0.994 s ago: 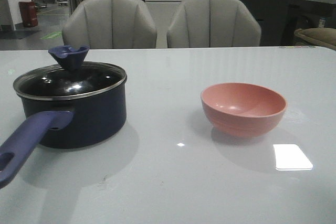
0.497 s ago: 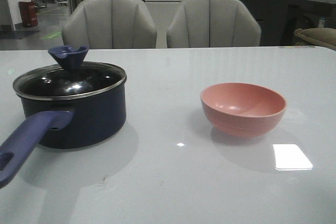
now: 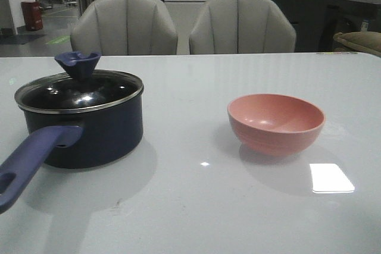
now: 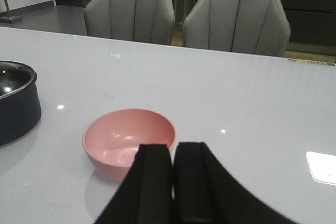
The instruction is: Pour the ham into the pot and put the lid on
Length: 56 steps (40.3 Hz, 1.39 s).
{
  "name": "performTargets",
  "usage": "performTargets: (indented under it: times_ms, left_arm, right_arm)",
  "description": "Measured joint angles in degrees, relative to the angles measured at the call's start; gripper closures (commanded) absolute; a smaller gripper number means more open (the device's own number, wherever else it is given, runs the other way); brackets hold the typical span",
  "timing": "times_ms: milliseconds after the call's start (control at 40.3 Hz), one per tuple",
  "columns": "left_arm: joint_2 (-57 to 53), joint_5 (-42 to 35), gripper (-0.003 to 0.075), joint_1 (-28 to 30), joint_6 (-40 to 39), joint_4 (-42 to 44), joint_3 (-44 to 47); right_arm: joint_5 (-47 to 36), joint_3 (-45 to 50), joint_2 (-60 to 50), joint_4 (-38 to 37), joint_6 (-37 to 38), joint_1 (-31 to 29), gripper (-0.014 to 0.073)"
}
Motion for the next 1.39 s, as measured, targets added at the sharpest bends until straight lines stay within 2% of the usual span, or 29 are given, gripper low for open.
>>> performTargets:
  times_ms: [174,298,596,720,1391]
  left_arm:
    - [0.0,0.0,0.059,0.0,0.0,0.0,0.0]
    - [0.0,0.0,0.059,0.0,0.0,0.0,0.0]
    - [0.0,0.0,0.059,0.0,0.0,0.0,0.0]
    - [0.0,0.0,0.059,0.0,0.0,0.0,0.0]
    - [0.0,0.0,0.059,0.0,0.0,0.0,0.0]
  right_arm:
    - [-0.3,0.3,0.0,-0.2,0.0,0.0,0.0435]
    - [-0.3,1.7,-0.3,-4.9,0.7,-0.1,0.0435]
    - [-0.1,7.2,-10.8,-14.8,12.7,-7.4,0.0435]
    - [0.2,8.0,-13.2,-18.0,16.6,-7.9,0.0435]
    - [0.6,8.0,-13.5,-19.2,18.1,-8.0,0.0435]
